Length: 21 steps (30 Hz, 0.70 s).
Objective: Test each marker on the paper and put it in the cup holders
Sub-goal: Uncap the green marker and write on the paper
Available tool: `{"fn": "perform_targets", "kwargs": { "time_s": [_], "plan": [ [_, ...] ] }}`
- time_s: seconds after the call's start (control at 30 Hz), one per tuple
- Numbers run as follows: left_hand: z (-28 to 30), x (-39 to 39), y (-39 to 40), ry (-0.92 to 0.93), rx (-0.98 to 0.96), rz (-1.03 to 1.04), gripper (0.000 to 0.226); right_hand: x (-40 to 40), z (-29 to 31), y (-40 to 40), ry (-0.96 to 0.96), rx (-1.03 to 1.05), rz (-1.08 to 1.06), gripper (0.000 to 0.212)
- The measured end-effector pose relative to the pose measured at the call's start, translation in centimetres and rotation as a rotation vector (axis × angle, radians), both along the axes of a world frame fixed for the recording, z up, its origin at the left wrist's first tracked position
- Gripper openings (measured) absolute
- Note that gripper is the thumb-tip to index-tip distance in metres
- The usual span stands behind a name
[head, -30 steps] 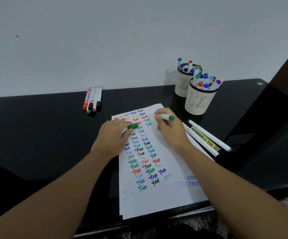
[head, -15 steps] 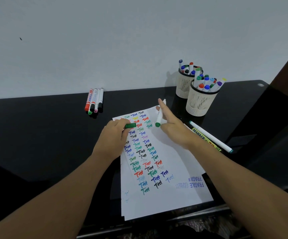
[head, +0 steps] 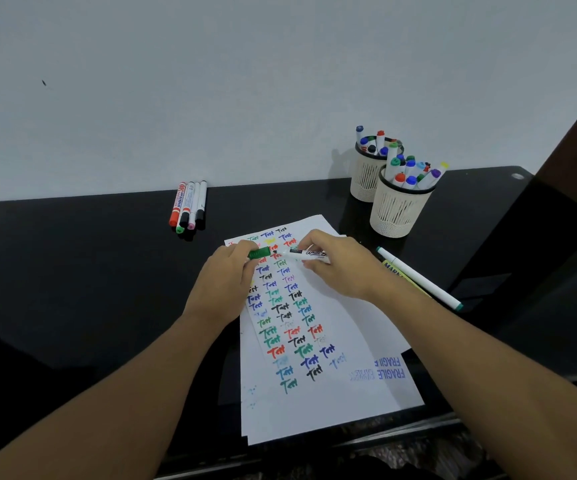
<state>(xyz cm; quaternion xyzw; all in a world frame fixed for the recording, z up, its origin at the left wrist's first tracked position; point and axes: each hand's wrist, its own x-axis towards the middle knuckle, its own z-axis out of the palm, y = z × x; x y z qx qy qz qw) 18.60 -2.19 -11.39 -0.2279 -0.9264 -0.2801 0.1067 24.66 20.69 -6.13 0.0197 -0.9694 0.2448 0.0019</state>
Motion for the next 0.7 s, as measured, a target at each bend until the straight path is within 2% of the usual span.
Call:
{"fn": "perform_targets", "kwargs": {
  "time_s": [0.27,0.57,0.7],
  "plan": [
    [0.3,0.3,-0.1,0.021,-0.024,-0.048,0.03,-0.9,-0.7,-0.6,0.038,0.059,0.067,0.027],
    [0.6,0.8,-0.1,0.017,-0.033,-0.069,0.035,-1.6,-0.2,-1.8,0.113,0.335,0.16,0.039],
    [0.9,0.8,0.0,-0.048,-0.004,-0.05,0.054,-1.3,0.0,-2.1,0.078,0.182,0.228,0.047]
  ]
}}
